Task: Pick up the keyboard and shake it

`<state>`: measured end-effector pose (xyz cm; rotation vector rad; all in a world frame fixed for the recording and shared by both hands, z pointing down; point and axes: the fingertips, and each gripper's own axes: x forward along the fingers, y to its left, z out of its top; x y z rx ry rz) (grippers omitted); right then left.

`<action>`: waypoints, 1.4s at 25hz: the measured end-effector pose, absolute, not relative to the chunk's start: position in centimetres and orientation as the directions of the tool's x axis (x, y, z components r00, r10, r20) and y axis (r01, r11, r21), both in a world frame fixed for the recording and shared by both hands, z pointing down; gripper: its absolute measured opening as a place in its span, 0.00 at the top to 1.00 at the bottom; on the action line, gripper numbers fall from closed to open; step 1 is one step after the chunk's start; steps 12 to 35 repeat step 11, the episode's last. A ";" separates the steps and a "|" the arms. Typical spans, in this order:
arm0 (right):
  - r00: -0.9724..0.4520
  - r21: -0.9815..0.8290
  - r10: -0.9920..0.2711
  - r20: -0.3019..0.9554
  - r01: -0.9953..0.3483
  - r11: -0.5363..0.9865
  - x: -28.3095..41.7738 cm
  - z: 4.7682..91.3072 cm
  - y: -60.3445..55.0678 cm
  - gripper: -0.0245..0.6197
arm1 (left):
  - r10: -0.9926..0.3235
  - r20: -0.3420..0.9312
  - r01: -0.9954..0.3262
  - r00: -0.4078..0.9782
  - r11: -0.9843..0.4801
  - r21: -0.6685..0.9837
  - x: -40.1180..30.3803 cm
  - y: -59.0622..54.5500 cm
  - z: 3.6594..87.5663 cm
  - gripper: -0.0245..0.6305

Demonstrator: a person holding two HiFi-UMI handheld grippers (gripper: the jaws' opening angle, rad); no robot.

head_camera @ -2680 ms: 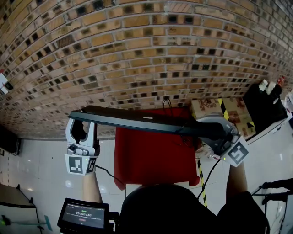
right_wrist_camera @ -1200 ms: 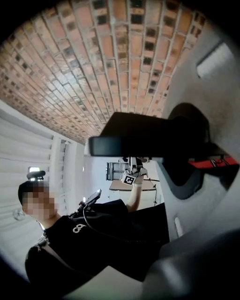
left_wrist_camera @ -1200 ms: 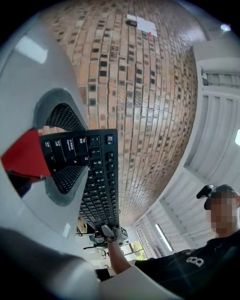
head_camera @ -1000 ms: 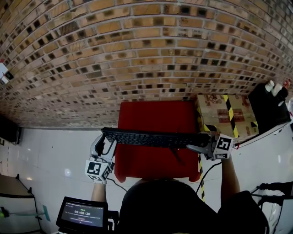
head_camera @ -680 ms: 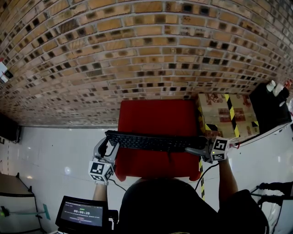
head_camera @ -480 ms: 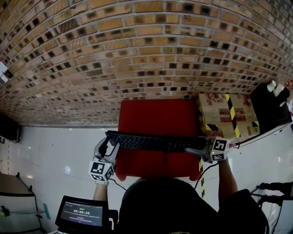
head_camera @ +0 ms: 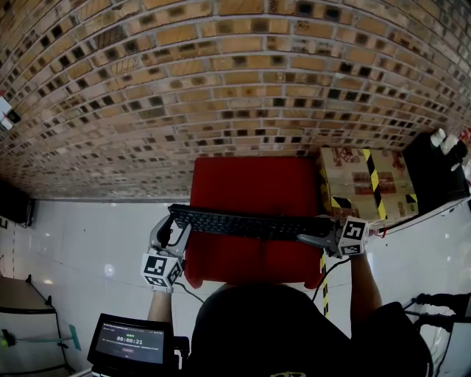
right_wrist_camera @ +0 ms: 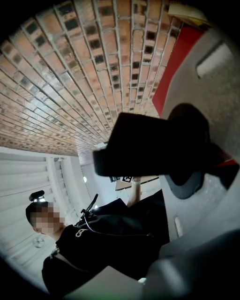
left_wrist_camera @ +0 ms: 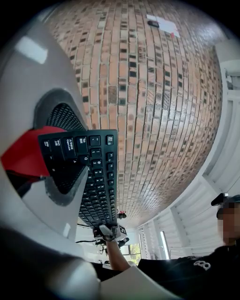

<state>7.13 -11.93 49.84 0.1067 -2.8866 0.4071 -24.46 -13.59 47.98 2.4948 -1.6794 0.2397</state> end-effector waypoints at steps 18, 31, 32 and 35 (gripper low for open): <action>-0.970 -0.269 -0.036 0.240 -0.102 0.958 7.5 50.1 -12.2 0.87 | -0.906 0.207 -0.927 0.369 -0.374 0.016 -24.2 -13.7 48.3 0.61; -0.970 -0.269 -0.036 0.240 -0.102 0.958 7.5 50.1 -12.2 0.87 | -0.906 0.207 -0.927 0.369 -0.374 0.016 -24.2 -13.7 48.3 0.61; -0.970 -0.269 -0.036 0.240 -0.102 0.958 7.5 50.1 -12.2 0.87 | -0.906 0.207 -0.927 0.369 -0.374 0.016 -24.2 -13.7 48.3 0.61; -0.970 -0.269 -0.036 0.240 -0.102 0.958 7.5 50.1 -12.2 0.87 | -0.906 0.207 -0.927 0.369 -0.374 0.016 -24.2 -13.7 48.3 0.61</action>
